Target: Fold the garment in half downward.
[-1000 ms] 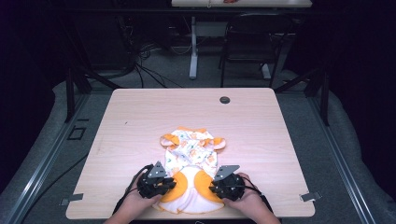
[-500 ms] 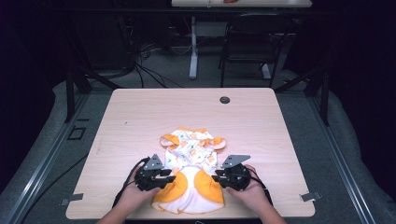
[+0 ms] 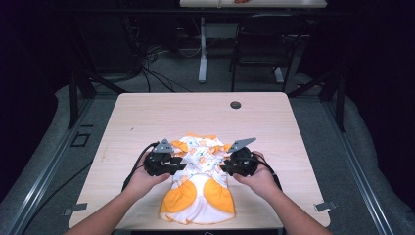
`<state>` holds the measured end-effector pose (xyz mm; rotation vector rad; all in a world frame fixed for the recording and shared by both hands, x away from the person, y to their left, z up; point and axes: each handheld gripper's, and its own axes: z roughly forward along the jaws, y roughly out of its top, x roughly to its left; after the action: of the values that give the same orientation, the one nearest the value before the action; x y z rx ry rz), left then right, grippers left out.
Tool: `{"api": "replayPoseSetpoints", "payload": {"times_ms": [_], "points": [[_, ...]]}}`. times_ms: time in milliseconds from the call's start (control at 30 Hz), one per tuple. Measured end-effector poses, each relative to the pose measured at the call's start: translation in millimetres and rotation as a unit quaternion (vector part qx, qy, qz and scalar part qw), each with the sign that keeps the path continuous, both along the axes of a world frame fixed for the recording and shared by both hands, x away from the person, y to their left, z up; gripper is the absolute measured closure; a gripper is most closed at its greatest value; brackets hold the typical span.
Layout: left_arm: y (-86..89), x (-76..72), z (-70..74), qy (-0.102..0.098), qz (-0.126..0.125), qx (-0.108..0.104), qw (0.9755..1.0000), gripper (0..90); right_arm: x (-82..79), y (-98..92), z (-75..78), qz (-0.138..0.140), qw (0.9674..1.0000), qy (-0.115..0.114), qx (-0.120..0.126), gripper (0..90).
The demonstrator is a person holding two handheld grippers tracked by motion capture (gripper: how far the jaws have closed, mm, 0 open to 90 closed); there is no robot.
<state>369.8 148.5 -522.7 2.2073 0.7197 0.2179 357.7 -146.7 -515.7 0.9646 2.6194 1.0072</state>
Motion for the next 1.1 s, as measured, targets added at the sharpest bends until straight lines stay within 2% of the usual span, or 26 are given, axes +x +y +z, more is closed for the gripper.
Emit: {"api": "replayPoseSetpoints", "payload": {"times_ms": [67,100,300,400,433,500,567,767,833,967,1067,1100], "points": [[-0.4,9.4,4.7,0.000,-0.004,0.000,1.0000,66.7,9.3,2.0,5.6,-0.002,1.0000,-0.004,-0.002,69.4],[0.3,15.9,7.6,0.005,-0.004,0.001,1.0000,66.8,13.1,2.3,8.2,-0.001,0.9999,-0.005,-0.012,69.5],[4.3,49.4,19.0,-0.005,0.016,0.005,0.9998,69.4,46.2,5.3,19.0,-0.011,0.9995,-0.010,-0.029,70.6],[5.5,65.0,22.0,-0.011,0.027,0.019,0.9994,70.5,62.2,7.5,23.5,-0.008,0.9989,-0.014,-0.044,71.2],[6.4,71.8,23.0,-0.007,0.029,0.021,0.9993,70.6,66.1,8.2,24.3,-0.011,0.9988,-0.016,-0.044,71.5],[6.6,80.9,22.8,-0.005,0.027,0.009,0.9996,70.7,77.2,9.2,26.6,-0.012,0.9989,-0.015,-0.044,71.7],[6.1,89.1,22.9,0.002,0.025,0.010,0.9996,70.6,87.5,9.8,28.0,-0.012,0.9990,-0.014,-0.041,71.6],[-2.6,108.2,19.1,0.004,0.028,0.022,0.9994,70.6,113.5,15.4,20.1,-0.010,0.9979,-0.001,-0.064,71.5],[-3.9,113.6,16.2,0.005,0.033,0.037,0.9987,70.3,119.0,18.5,15.3,-0.008,0.9978,0.006,-0.065,71.1],[-3.0,124.3,6.1,0.015,0.051,0.047,0.9975,68.4,126.1,26.4,6.5,0.002,0.9968,0.012,-0.079,69.0],[-2.5,128.3,-0.8,0.019,0.057,0.057,0.9965,68.0,129.4,32.0,-0.7,-0.004,0.9971,0.017,-0.074,68.1],[-2.6,129.6,-4.2,0.021,0.060,0.058,0.9963,68.0,130.3,32.8,-1.6,-0.002,0.9964,0.019,-0.083,67.8]]}}
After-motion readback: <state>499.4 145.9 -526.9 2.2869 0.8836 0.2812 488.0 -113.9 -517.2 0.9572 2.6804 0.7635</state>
